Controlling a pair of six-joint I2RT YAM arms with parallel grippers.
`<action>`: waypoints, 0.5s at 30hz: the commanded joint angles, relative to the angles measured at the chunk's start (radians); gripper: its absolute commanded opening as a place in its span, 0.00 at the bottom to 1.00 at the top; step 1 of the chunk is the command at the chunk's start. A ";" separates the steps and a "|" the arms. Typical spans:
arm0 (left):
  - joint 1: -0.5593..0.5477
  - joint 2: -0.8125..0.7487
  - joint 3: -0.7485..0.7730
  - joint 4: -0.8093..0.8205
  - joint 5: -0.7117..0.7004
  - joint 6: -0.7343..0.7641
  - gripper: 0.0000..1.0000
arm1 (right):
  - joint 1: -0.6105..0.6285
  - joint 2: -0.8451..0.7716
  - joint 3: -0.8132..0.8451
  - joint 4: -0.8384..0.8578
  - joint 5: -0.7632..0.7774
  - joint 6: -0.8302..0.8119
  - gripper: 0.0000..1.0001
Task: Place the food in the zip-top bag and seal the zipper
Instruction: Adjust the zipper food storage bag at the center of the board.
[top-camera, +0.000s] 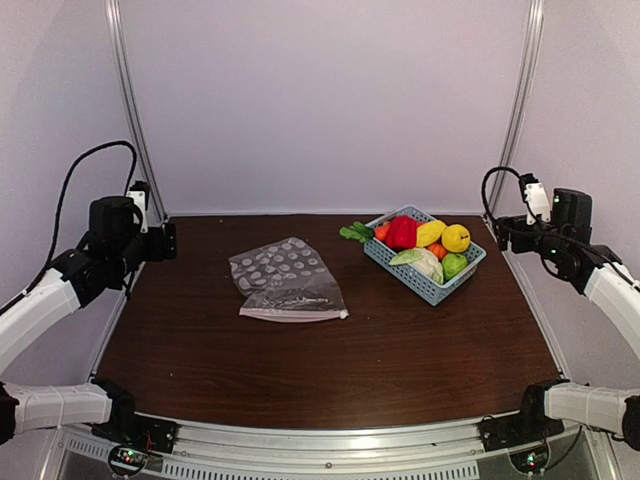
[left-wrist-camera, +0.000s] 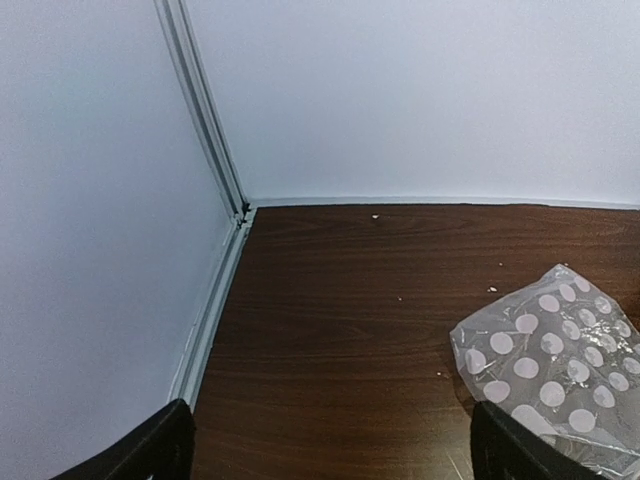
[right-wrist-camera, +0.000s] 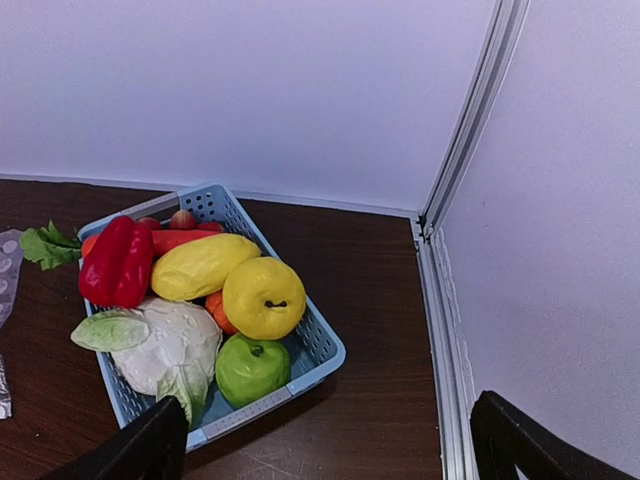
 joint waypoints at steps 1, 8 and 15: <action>0.060 -0.071 -0.049 -0.048 0.086 -0.047 0.98 | 0.008 -0.024 -0.091 0.045 0.025 -0.051 1.00; 0.088 -0.087 -0.137 0.002 0.289 -0.105 0.98 | 0.011 -0.060 -0.205 0.032 -0.109 -0.170 1.00; 0.029 -0.058 -0.141 0.025 0.337 -0.098 0.98 | 0.019 -0.061 -0.212 0.024 -0.232 -0.213 1.00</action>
